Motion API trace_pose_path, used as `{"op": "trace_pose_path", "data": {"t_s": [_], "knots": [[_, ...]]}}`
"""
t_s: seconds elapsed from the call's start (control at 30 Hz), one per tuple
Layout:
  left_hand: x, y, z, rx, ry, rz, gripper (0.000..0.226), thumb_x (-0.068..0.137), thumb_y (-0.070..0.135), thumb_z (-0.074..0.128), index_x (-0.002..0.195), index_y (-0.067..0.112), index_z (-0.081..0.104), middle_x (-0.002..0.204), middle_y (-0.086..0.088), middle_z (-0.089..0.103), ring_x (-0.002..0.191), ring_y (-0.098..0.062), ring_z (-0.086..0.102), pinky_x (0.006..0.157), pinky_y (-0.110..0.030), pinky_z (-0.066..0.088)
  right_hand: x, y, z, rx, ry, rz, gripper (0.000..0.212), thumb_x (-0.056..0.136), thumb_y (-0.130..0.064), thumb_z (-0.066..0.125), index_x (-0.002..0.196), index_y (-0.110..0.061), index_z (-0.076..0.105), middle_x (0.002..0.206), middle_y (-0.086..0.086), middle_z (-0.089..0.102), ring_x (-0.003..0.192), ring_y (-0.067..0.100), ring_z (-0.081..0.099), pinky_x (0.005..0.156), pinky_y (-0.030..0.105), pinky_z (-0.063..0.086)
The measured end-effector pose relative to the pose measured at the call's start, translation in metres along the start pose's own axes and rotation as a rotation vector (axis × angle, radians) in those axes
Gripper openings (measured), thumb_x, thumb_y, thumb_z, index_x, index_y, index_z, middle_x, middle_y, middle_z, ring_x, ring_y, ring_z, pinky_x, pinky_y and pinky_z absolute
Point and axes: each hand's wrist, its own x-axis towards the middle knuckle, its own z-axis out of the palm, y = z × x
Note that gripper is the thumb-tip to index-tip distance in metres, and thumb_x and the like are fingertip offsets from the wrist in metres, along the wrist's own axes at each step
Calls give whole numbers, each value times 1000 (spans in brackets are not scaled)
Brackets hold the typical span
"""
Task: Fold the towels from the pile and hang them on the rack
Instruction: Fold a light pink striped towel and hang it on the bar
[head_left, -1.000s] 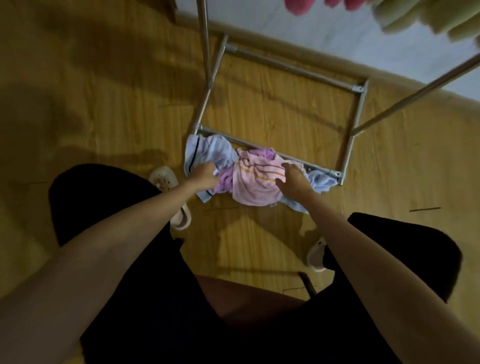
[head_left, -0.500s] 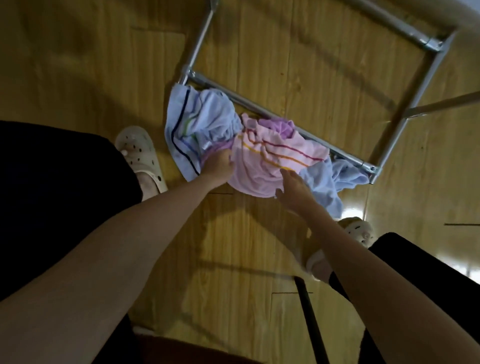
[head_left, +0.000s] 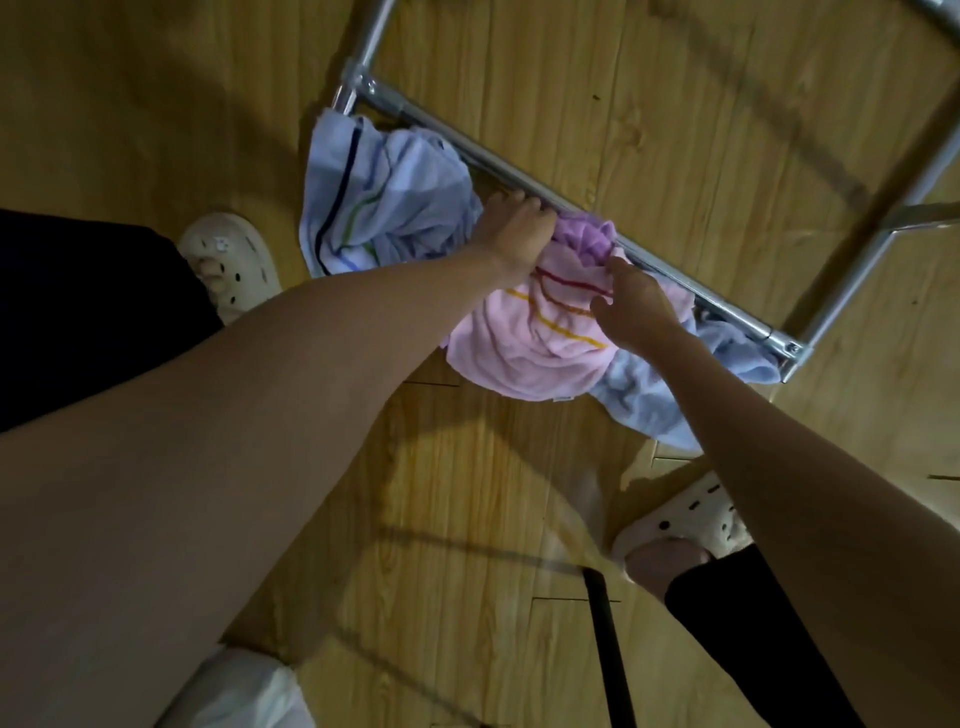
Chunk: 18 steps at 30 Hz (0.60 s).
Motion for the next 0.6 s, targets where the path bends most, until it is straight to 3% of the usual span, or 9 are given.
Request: {"op": "trace_pose_path", "data": {"t_s": [0.1, 0.23, 0.3, 0.37, 0.47, 0.6], "knots": [[-6, -3, -1, -57, 59, 69, 22, 91, 15, 51, 106, 5, 62, 111, -15, 62, 112, -34, 51, 92, -40, 38, 1, -2, 0, 9, -6, -14, 50, 88, -15, 53, 135, -3, 40, 128, 20, 54, 116, 36, 51, 91, 36, 40], [-31, -5, -3, -281, 402, 237, 3, 77, 8, 62, 77, 5, 62, 79, -14, 62, 78, -33, 61, 68, -35, 44, -9, -8, -5, 92, -6, -90, 64, 83, -4, 56, 143, -12, 36, 134, 16, 51, 121, 35, 48, 96, 37, 38], [-50, -2, -7, -364, 552, 303, 5, 80, 0, 61, 83, 4, 61, 81, -13, 62, 81, -30, 57, 71, -37, 44, -16, -10, -10, 98, 25, -164, 68, 76, 2, 56, 141, -12, 40, 132, 19, 52, 118, 37, 49, 96, 40, 39], [-72, 3, -12, -357, 660, 404, 20, 79, -9, 60, 95, 3, 63, 84, -13, 63, 84, -25, 52, 76, -35, 42, -25, -12, -16, 63, 81, -233, 58, 69, -3, 57, 127, -5, 53, 120, 22, 58, 111, 41, 52, 92, 46, 42], [-107, 9, -21, -274, 680, 415, 34, 76, -8, 63, 105, 10, 60, 79, -11, 61, 76, -26, 54, 72, -35, 40, -47, -19, -28, -22, 129, -288, 37, 66, -4, 65, 103, 1, 64, 105, 23, 61, 99, 42, 55, 84, 46, 44], [-150, 20, -38, -345, 703, 333, 42, 79, -6, 65, 105, 19, 42, 75, -15, 59, 75, -26, 52, 66, -36, 41, -90, -13, -42, -143, 181, -340, 41, 63, -2, 70, 104, -2, 64, 113, 19, 62, 102, 41, 55, 83, 42, 42]]}}
